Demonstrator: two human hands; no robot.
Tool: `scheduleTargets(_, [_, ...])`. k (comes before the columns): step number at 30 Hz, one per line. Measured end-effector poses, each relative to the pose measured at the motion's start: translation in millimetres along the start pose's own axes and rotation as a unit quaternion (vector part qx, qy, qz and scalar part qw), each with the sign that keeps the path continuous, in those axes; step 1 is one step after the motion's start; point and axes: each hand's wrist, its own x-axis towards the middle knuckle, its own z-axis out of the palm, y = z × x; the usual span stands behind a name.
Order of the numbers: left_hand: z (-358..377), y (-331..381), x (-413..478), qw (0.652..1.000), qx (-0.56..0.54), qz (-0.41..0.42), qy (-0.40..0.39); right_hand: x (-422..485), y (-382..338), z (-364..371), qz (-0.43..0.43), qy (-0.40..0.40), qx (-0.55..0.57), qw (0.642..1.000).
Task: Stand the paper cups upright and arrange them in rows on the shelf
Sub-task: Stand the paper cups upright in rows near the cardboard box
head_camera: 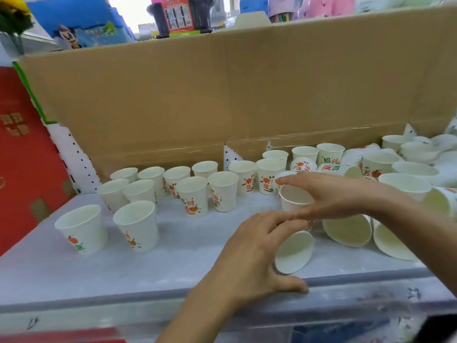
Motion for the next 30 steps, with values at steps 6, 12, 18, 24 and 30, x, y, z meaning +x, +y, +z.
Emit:
scheduleTargets(6, [-3,-3,-2,0.998,0.041,-0.037,-0.006,2,-8,0,0.021,0.048,-0.036,0.998])
scheduleTargets(12, [-11,-11,-6,0.985,0.053,-0.161,0.014,4,-25,3,0.013,0.130,0.017,0.991])
scheduleTargets(18, [-41,-42,-27,0.942,-0.038,-0.311,0.122,8,-51,16,-0.031,0.174,0.108,0.978])
scheduleTargets(24, [-72,-81,-45,0.893,-0.110,-0.418,0.125,25,-89,38,-0.087,0.089,0.171,0.977])
scheduleTargets(30, [-73,-67,-49,0.935,-0.094,-0.320,0.121,35,-101,52,-0.091,0.109,0.171,0.975])
